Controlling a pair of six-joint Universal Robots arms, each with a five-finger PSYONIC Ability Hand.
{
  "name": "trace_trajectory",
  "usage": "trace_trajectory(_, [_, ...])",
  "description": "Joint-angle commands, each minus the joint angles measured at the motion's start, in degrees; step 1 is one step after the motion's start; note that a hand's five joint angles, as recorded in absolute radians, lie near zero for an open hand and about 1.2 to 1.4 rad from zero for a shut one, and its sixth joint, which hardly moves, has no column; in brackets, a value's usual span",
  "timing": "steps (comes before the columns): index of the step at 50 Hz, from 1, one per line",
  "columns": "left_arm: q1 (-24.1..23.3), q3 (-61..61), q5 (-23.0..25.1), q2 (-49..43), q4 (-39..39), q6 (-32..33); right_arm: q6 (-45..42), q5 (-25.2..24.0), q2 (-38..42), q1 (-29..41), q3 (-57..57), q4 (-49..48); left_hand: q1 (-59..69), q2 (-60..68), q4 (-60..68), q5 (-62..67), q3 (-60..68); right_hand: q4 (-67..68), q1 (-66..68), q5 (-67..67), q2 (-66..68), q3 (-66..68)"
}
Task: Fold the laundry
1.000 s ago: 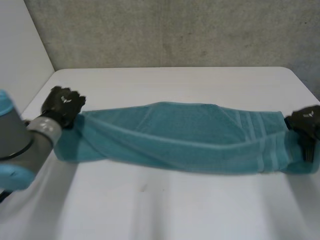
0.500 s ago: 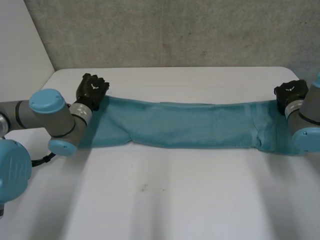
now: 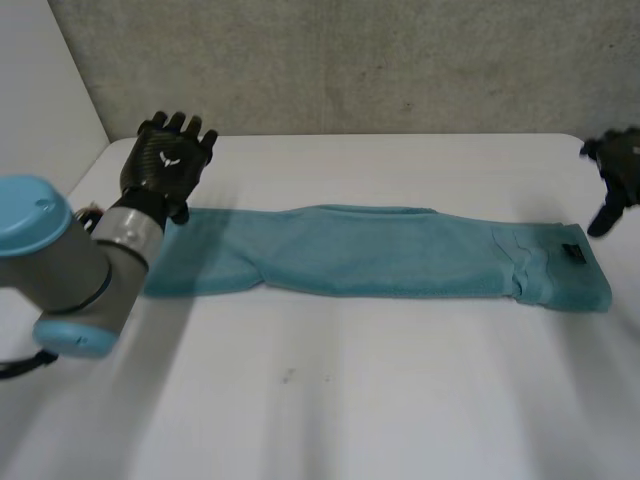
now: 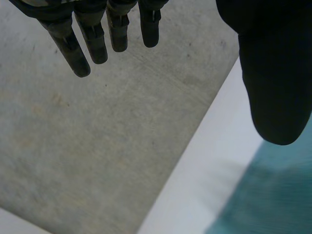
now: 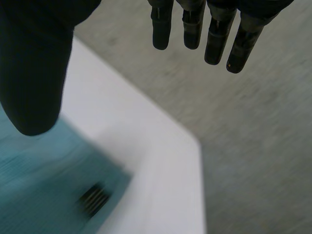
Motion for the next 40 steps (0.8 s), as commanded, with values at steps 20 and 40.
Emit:
trace_trajectory(20, [0.76,-13.75,-4.81,5.83,0.51,-17.44,-1.94,-19.52,11.24,-13.72,11.14,-6.01,-0.74,-0.98,-1.08,-2.02,-1.67,25.20,26.71,25.01,25.96,26.42])
trace_trajectory(40, [0.94,-14.45,-4.72,5.74,0.59,-17.44,-2.29,-18.29,14.32,-13.63,9.21,-7.42,-0.91,-1.15,-1.25,-2.19,-1.84,66.36,67.86,66.16,67.11,67.57])
